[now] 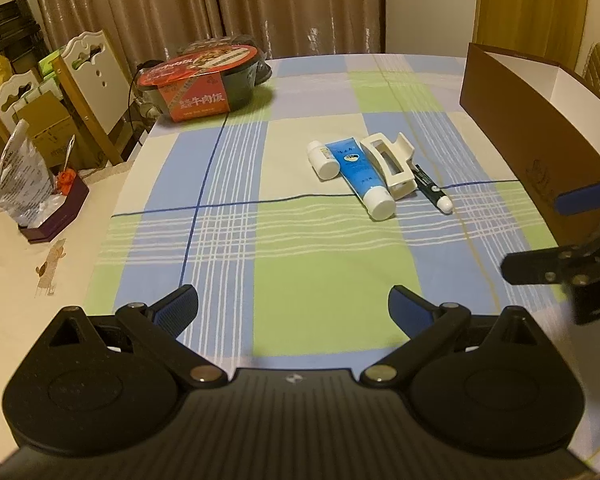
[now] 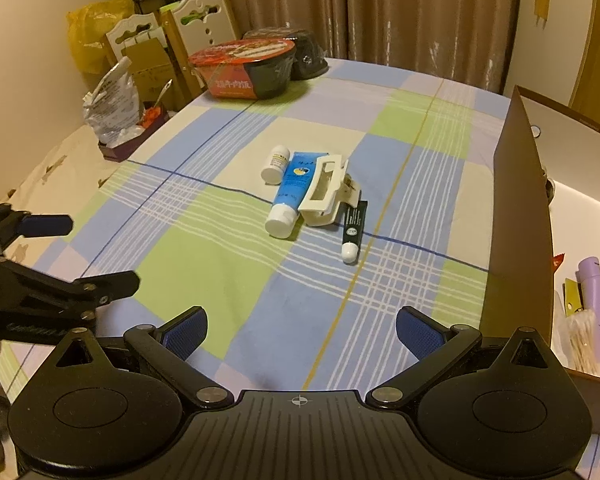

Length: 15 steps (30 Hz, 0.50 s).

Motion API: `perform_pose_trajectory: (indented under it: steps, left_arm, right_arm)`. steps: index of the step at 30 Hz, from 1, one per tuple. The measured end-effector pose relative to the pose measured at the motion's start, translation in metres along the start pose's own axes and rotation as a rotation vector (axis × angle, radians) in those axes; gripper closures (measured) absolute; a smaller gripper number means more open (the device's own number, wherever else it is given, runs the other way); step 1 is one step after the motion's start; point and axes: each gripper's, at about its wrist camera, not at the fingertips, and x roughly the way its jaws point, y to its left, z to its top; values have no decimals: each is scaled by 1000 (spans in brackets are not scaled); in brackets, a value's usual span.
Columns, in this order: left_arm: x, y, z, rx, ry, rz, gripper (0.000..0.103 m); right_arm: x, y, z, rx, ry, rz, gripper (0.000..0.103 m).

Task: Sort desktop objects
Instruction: 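Grasp the blue tube with the right tool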

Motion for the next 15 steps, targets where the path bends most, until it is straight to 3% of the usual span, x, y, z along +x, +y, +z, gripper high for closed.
perform_pose_trajectory:
  steps: [11, 15]
  left_arm:
    - [53, 37, 41, 20, -57, -72, 4]
    - [69, 48, 52, 27, -49, -92, 4]
  right_arm:
    - [0, 20, 29, -92, -10, -96, 0]
    - [16, 22, 29, -36, -27, -100, 0]
